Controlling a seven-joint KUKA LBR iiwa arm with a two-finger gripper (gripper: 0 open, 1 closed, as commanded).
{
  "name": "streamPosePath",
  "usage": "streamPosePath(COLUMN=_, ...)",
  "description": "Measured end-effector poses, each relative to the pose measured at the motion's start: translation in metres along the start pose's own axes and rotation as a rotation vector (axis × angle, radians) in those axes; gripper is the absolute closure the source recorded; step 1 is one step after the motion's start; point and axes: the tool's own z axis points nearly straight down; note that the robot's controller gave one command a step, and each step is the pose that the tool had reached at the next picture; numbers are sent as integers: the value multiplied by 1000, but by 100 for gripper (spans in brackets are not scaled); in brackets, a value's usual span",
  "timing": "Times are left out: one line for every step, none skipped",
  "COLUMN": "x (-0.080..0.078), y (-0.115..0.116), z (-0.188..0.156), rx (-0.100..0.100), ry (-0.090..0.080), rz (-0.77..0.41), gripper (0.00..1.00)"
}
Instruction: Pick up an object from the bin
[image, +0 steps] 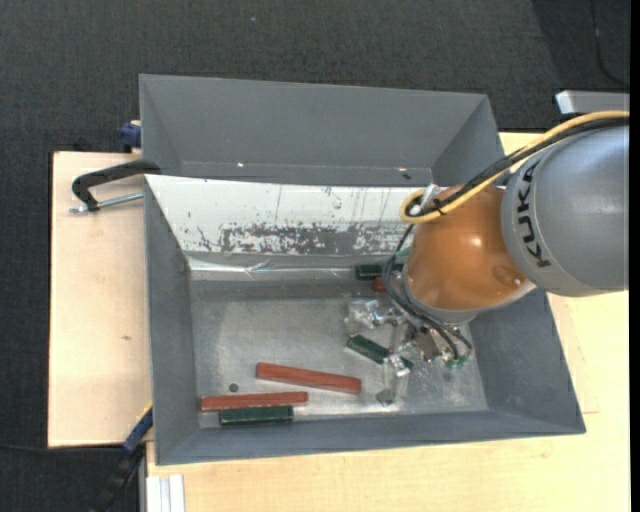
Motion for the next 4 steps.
streamPosePath(x=-62, y=80, z=20, rx=-2, ry=-3, rz=17, gripper=100)
streamPosePath(x=-62, y=80, z=20, rx=-2, ry=-3, rz=18, gripper=100)
streamPosePath(x=-39, y=112, z=-142, rx=0, ry=-4, rz=43, gripper=100)
streamPosePath(x=-38, y=112, z=-140, rx=0, ry=1, rz=43, gripper=100)
